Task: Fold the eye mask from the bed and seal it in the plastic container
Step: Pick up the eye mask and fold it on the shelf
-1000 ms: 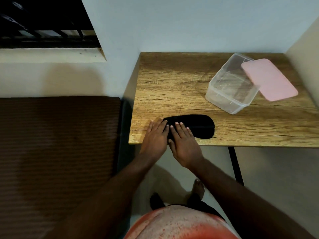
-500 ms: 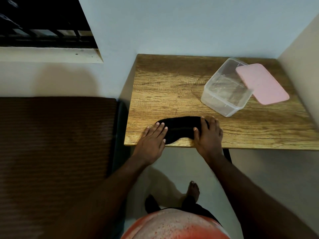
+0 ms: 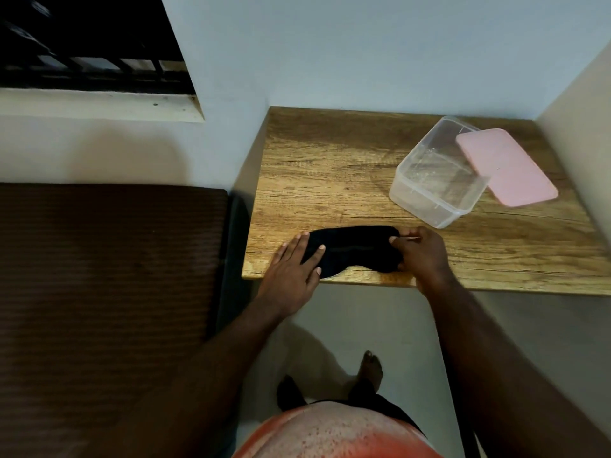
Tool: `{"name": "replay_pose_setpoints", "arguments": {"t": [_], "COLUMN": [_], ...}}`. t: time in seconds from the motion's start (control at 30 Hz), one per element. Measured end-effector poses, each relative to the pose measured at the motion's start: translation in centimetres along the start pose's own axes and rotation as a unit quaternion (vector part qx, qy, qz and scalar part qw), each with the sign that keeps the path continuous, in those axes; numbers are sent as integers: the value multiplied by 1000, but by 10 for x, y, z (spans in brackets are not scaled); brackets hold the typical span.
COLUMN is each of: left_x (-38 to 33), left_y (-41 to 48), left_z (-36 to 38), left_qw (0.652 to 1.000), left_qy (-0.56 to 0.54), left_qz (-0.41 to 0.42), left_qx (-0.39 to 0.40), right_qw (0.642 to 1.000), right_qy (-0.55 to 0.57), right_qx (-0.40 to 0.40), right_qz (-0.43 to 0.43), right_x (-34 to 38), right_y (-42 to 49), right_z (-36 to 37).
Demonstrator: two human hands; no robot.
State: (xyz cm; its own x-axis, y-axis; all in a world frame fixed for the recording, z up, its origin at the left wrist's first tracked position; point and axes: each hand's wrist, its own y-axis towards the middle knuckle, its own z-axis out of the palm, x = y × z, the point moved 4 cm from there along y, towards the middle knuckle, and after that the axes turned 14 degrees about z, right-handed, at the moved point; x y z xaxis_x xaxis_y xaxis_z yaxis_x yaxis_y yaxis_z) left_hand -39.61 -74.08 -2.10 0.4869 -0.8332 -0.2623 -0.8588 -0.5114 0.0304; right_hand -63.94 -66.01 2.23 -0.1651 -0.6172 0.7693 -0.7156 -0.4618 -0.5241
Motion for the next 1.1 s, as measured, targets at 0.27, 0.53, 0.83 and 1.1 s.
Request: {"name": "replay_pose_setpoints", "arguments": {"t": [0.27,0.53,0.83,1.1], "left_x": [-2,-4,-4,-2], "left_y": [0,-4,-7,-14], "left_z": [1,-5,-6,-8], "left_qw": [1000,998,994,982], "left_qy": [6,31,-7,-91], "left_qz": [-16,-28,-51,-71], "left_qx": [-5,-46,-101,-150], "right_qw": [993,984,990,985], "right_qy": [65,-72,-40,-101], "right_qx": [47,98,121,77], "right_qz": [-82,-130,-51,-115], "right_x": [27,22,14,6], "right_y": [-37,-63,-58,-61], "right_z": [29,102,129,135]}}
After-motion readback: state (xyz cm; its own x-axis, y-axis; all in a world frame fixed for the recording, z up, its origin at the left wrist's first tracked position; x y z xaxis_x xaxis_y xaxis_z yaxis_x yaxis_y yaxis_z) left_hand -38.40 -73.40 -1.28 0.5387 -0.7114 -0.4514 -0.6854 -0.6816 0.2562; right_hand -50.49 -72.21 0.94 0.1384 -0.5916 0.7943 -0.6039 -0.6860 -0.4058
